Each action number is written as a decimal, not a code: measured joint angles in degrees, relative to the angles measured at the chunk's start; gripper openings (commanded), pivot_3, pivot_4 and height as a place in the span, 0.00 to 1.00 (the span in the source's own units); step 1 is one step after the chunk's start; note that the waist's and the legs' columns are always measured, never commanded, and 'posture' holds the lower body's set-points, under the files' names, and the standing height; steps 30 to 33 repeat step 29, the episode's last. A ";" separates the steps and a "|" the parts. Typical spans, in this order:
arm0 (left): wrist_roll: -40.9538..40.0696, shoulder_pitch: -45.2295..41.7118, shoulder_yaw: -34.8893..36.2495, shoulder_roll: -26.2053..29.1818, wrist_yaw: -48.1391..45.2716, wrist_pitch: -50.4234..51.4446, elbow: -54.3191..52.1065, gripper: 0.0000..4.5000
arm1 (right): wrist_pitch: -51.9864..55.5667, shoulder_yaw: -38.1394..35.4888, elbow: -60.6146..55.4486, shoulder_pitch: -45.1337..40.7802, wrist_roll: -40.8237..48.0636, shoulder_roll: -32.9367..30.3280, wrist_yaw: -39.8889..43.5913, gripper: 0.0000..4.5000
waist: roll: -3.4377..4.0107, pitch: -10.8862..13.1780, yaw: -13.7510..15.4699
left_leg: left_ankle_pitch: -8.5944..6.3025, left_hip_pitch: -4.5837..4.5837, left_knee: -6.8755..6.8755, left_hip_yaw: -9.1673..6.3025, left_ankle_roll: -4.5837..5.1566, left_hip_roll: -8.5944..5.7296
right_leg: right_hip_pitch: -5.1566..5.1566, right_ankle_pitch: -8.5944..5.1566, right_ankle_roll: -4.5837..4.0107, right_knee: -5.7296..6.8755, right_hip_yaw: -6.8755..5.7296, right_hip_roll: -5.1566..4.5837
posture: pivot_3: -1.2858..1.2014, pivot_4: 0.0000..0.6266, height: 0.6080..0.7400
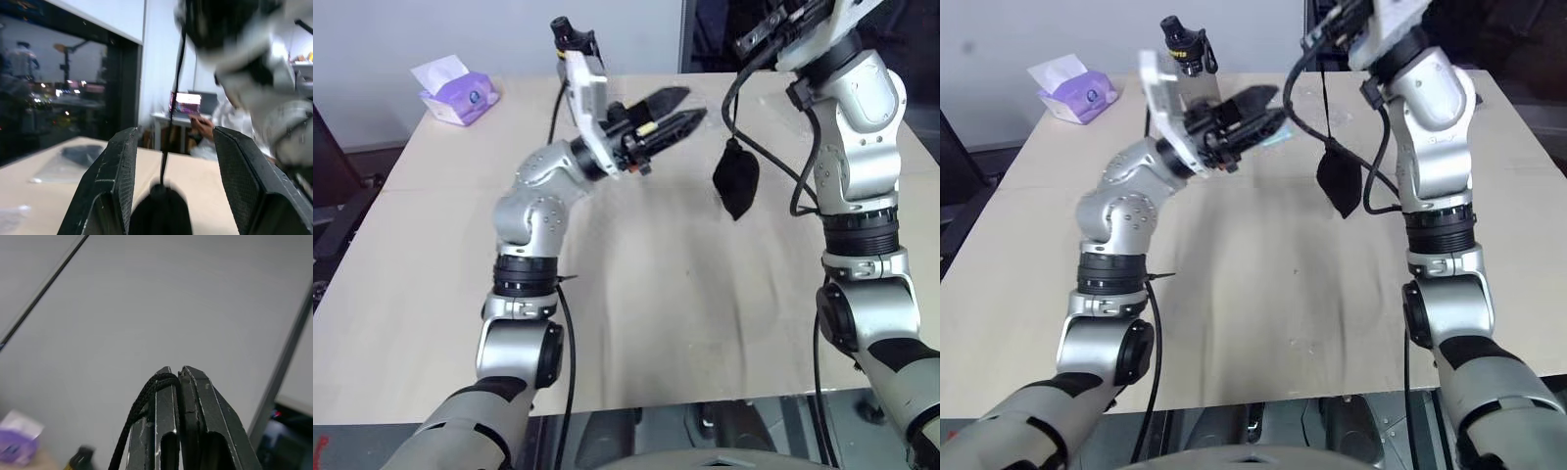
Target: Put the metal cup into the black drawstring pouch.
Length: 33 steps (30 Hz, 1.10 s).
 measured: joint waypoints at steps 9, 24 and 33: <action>6.83 12.12 -2.51 12.33 -2.12 0.23 -1.48 0.56 | 9.64 2.08 -4.68 10.11 3.57 -4.70 9.51 0.54 | 0.01 -0.01 -0.51 | 0.00 -0.02 -0.01 -0.01 0.00 0.00 | 0.02 0.00 0.00 -0.06 -0.02 -0.01 | 0.52 0.24 1.00; 9.35 50.86 1.93 13.63 4.93 -3.65 -20.29 0.56 | 15.23 -4.72 -4.51 43.68 15.60 -13.79 27.13 0.71 | 0.01 -0.05 -0.03 | -0.04 1.47 -0.10 0.08 0.02 0.15 | 1.64 -0.32 -0.04 -0.65 -0.02 0.00 | 0.52 0.24 1.00; 12.42 52.47 1.81 10.46 11.41 -4.55 -20.63 0.56 | 9.38 -5.07 4.39 46.25 14.34 -12.36 30.43 0.71 | 0.03 -0.05 0.38 | -0.04 1.37 -0.05 0.15 0.03 0.13 | 1.59 -0.24 -0.12 -0.71 0.04 0.00 | 0.52 0.24 1.00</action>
